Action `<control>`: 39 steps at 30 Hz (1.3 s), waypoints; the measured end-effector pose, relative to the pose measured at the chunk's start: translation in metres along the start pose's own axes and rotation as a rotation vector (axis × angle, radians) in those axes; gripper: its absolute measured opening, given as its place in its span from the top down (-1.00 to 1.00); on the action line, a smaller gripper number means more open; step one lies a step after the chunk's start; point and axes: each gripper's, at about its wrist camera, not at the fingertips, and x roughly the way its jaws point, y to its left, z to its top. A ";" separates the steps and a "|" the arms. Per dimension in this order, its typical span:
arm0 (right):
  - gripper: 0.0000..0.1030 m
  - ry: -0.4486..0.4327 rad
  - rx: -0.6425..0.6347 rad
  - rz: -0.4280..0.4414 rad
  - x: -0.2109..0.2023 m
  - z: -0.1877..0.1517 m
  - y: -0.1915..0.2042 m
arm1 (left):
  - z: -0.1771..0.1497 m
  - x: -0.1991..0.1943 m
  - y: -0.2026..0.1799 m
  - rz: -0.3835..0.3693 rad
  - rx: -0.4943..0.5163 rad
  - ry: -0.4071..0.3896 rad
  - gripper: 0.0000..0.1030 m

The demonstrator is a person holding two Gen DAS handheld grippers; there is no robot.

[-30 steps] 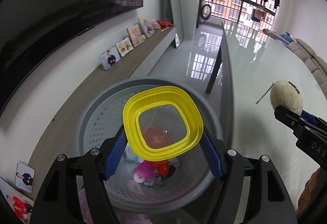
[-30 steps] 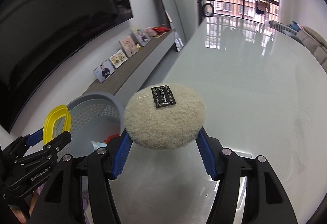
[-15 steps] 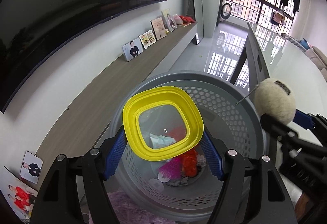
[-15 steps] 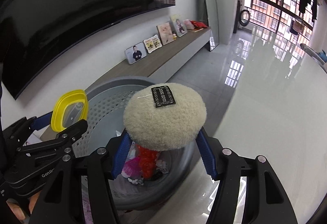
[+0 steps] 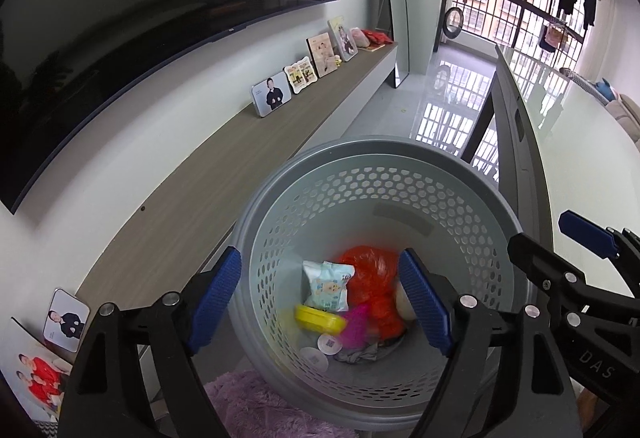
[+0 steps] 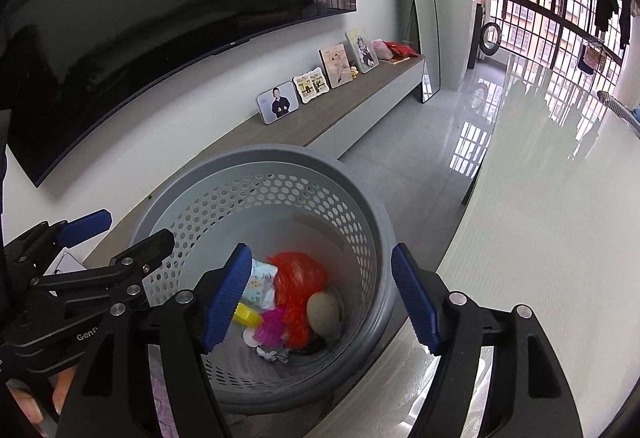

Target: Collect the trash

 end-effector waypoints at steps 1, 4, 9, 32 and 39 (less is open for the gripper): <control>-0.34 0.001 0.003 0.000 0.000 -0.001 -0.001 | 0.000 0.000 0.001 0.003 -0.001 -0.001 -0.56; -0.35 0.000 0.009 0.003 0.000 -0.001 -0.002 | -0.001 -0.002 0.001 0.013 -0.005 -0.002 -0.58; -0.35 -0.001 0.016 0.008 -0.003 -0.003 -0.005 | -0.002 -0.003 0.002 0.027 -0.008 0.002 -0.60; -0.37 -0.001 0.032 0.003 -0.005 -0.006 -0.008 | -0.002 -0.010 0.003 0.058 -0.015 -0.005 -0.86; -0.37 -0.001 0.033 0.003 -0.006 -0.006 -0.009 | -0.003 -0.012 0.003 0.067 -0.017 -0.008 -0.86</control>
